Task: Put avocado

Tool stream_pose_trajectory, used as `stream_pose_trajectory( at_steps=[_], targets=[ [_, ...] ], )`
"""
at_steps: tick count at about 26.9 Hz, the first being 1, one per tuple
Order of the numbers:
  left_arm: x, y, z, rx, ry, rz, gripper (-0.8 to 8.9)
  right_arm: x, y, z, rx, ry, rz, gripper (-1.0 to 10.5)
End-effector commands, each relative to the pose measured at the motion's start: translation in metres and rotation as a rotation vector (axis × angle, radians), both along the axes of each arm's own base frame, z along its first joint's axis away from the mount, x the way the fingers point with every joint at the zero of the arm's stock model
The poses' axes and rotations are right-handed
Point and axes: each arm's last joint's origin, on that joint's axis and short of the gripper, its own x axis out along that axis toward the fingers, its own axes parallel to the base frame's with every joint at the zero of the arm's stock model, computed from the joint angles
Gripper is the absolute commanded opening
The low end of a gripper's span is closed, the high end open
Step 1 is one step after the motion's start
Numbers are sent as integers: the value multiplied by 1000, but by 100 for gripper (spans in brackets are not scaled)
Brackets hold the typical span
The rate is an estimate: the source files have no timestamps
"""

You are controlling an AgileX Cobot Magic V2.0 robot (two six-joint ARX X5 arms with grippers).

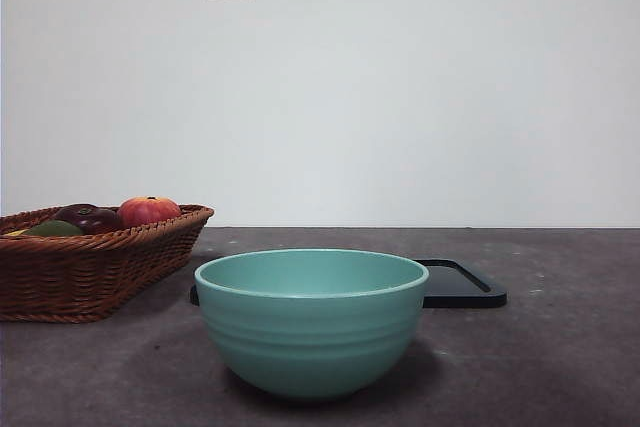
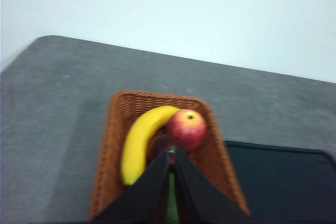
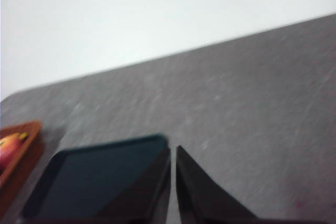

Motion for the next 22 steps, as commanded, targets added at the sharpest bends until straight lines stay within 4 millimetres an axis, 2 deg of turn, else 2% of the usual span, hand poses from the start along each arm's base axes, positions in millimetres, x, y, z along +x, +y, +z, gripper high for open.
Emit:
stream_pose_trajectory(
  at_steps=[1,5,12,18,22],
  targets=[
    [1,-2,20,-22,14,-59,16,4,3,17,-7,52,58,11],
    [5,-5,37,-45,96,-151,16,11,8,38,-53,112,162,11],
    [16,-12,46,-79,247,-342,16,24,20,62,-150,200,356,11],
    [17,-21,44,-98,286,-477,16,25,33,62,-89,243,559,11],
    [14,-23,42,-142,326,-527,32,19,32,54,-88,345,567,12]
  ],
)
